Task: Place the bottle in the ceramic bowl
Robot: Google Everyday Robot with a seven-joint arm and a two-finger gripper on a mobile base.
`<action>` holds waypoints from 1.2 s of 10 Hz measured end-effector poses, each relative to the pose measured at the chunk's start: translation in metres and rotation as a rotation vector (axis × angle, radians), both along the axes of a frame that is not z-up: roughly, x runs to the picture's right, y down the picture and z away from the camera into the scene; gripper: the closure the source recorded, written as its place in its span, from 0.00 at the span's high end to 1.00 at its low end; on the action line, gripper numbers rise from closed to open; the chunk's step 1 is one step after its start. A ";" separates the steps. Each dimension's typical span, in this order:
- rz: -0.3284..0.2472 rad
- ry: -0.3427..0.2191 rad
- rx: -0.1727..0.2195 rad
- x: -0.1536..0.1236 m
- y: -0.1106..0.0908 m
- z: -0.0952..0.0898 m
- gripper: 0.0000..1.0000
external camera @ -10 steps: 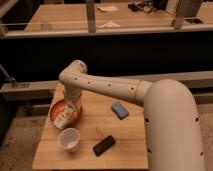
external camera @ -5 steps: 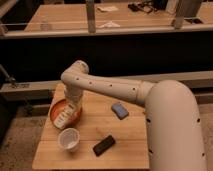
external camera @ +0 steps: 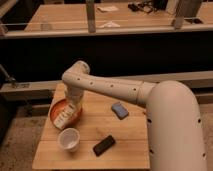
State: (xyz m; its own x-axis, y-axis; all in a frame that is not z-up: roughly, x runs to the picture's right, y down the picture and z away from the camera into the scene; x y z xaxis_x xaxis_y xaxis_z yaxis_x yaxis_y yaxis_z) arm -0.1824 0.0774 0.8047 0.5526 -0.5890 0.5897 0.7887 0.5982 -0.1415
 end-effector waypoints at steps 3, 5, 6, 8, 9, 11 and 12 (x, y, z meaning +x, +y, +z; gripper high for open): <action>0.023 0.007 -0.008 0.001 0.001 0.001 0.34; 0.028 0.007 -0.010 0.002 0.002 0.001 0.34; 0.032 0.007 -0.011 0.002 0.002 0.002 0.34; 0.048 0.012 -0.015 0.003 0.003 0.002 0.34; 0.056 0.016 -0.018 0.004 0.003 0.003 0.35; 0.057 0.014 -0.018 0.004 0.004 0.002 0.41; 0.059 0.013 -0.018 0.004 0.004 0.003 0.42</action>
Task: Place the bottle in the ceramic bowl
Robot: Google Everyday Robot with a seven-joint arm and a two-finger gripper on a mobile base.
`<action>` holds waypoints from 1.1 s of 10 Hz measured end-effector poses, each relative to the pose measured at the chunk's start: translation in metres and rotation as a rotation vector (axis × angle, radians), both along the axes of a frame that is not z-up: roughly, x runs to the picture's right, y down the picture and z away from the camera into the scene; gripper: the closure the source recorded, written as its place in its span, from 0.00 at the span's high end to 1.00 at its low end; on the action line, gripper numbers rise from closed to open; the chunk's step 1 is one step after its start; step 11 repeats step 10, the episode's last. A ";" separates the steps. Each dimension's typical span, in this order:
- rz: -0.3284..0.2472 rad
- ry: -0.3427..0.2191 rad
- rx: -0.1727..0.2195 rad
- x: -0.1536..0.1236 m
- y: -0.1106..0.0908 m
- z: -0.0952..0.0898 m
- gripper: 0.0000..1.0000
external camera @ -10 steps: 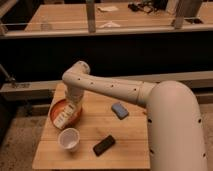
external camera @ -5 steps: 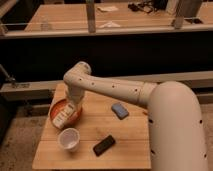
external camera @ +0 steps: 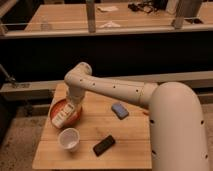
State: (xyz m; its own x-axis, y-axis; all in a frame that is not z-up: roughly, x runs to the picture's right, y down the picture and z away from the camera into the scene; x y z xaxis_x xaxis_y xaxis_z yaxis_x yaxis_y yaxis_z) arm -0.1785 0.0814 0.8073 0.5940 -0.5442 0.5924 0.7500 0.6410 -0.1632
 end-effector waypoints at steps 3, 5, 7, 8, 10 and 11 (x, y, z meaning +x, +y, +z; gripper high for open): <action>0.022 0.009 -0.006 0.004 0.002 0.001 0.47; 0.024 0.006 -0.007 0.002 0.004 0.001 0.47; 0.032 0.009 -0.008 0.003 0.005 0.001 0.52; 0.036 0.010 -0.009 0.003 0.005 0.001 0.54; 0.045 0.012 -0.011 0.004 0.006 0.002 0.53; 0.045 0.012 -0.011 0.004 0.006 0.002 0.53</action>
